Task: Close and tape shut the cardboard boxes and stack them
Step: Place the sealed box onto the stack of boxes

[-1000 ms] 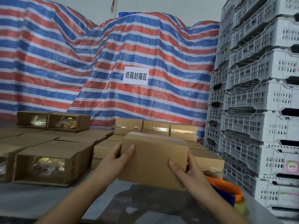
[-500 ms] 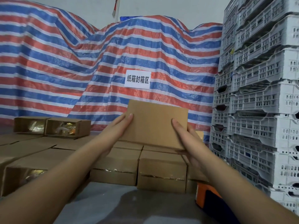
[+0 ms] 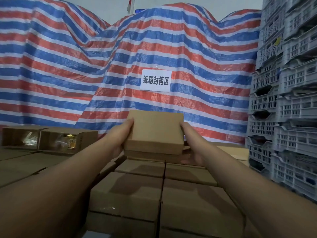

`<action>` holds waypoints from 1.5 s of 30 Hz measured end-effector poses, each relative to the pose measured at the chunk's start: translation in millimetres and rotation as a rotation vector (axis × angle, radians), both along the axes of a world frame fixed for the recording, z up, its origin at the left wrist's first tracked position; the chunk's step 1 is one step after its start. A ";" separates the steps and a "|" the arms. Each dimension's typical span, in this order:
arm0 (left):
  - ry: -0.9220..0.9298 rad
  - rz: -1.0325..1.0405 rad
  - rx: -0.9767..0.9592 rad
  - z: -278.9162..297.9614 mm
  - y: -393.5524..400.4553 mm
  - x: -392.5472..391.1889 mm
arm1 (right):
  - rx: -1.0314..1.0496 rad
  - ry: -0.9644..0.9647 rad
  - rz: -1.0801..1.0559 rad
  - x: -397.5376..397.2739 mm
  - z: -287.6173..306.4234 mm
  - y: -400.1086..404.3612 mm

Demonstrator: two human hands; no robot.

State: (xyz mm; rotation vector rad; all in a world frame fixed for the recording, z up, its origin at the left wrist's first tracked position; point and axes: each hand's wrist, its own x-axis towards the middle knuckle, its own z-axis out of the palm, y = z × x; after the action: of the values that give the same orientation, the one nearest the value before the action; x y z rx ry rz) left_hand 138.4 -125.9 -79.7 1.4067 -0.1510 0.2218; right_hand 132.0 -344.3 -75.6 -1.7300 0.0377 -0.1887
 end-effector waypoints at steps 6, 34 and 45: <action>0.117 0.043 0.061 -5.6 10.1 36.9 | -0.119 0.122 0.020 27.6 -2.4 15.7; 0.136 0.388 0.289 -22.5 23.4 110.8 | -0.225 0.281 -0.140 75.8 -20.7 40.6; -0.139 0.631 0.488 9.3 70.9 70.1 | -0.808 -0.411 -0.251 62.0 -7.8 57.4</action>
State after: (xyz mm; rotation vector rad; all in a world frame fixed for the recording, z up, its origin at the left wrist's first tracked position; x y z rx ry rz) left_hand 208.6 -55.0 -70.4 1.8977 0.1431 0.8501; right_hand 194.0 -286.9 -83.4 -2.4497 -0.1432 -0.8316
